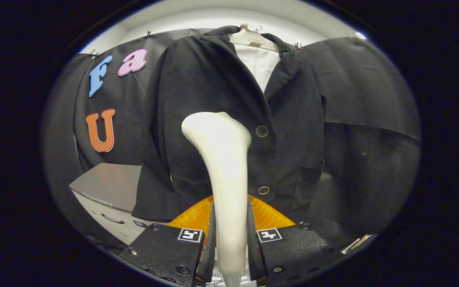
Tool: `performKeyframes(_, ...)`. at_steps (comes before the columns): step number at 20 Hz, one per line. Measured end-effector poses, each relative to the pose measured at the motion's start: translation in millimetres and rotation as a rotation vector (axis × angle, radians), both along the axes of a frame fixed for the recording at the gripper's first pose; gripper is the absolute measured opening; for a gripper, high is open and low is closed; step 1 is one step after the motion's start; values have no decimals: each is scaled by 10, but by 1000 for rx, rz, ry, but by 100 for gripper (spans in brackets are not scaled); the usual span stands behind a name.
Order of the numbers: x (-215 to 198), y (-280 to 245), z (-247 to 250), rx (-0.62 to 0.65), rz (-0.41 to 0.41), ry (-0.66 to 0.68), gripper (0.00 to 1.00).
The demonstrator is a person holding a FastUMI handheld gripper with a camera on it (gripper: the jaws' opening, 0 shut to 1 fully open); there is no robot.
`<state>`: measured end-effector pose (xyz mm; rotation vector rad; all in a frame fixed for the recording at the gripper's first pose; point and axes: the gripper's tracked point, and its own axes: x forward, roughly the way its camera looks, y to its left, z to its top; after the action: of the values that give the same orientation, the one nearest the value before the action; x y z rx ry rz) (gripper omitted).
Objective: Iron the clothes twice with a garment steamer, once on the left side and once on the right side.
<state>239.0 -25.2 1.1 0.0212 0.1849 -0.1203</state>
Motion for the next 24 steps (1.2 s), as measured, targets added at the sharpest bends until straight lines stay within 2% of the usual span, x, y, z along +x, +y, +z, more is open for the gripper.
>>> performKeyframes(15, -74, -95, -841, 56, 42, 97, 37)
performKeyframes(24, -130, -62, -1524, 39, 29, 195, 37)
